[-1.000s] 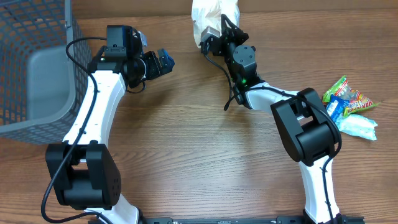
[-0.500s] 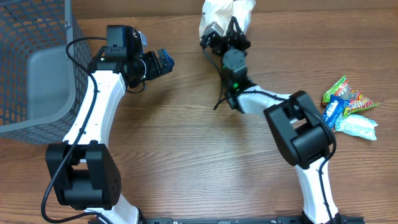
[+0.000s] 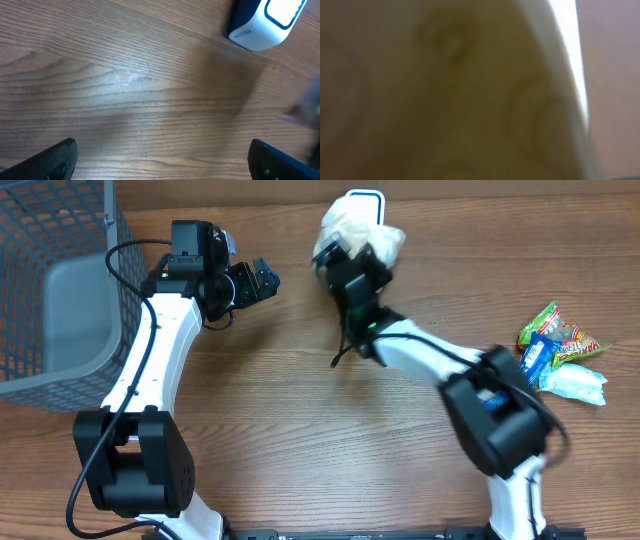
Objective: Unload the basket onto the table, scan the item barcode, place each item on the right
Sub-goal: 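Hold the pastry bag label up at the scanner with the right gripper, then carry the pastry bag right and drop it beside the Oreo pack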
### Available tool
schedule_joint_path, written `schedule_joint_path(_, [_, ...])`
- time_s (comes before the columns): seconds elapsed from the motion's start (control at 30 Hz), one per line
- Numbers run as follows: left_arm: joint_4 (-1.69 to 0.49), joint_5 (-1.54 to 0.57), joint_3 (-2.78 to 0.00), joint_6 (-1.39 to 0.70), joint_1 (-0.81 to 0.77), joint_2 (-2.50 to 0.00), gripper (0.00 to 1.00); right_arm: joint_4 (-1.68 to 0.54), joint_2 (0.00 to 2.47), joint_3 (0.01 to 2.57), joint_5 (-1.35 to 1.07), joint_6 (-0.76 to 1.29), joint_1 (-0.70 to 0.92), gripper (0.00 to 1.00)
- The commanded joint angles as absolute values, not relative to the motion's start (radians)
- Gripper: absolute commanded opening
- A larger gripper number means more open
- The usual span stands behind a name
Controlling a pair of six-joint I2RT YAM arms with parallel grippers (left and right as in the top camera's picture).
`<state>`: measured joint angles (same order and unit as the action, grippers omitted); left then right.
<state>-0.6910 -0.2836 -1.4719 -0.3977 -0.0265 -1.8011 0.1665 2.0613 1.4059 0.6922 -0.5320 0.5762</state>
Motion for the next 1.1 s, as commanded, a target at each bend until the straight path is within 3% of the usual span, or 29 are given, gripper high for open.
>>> schedule_joint_path(0.0, [-0.692,-0.278,-1.467,-0.397,-0.033,-1.799,1.0,0.072,1.821,1.433,0.616,-0.292,0.53,0.04])
schedule_joint_path(0.33, [-0.692,-0.278,-1.468,-0.397,-0.033,-1.799,1.0,-0.635,1.338,1.433,0.273,0.205,0.329,0.04])
schedule_joint_path(0.53, [-0.692,-0.278,-1.468,-0.397,-0.033,-1.799,1.0,-0.96,1.209,1.426,0.116,0.385,0.035,0.04])
schedule_joint_path(0.7, [-0.692,-0.278,-1.467,-0.397,-0.033,-1.799,1.0,-0.989,1.217,1.367,0.004,0.389,-0.186,0.04])
schedule_joint_path(1.07, [-0.692,-0.278,-1.468,-0.397,-0.033,-1.799,1.0,-0.664,1.394,1.112,-0.479,0.234,-0.472,0.04])
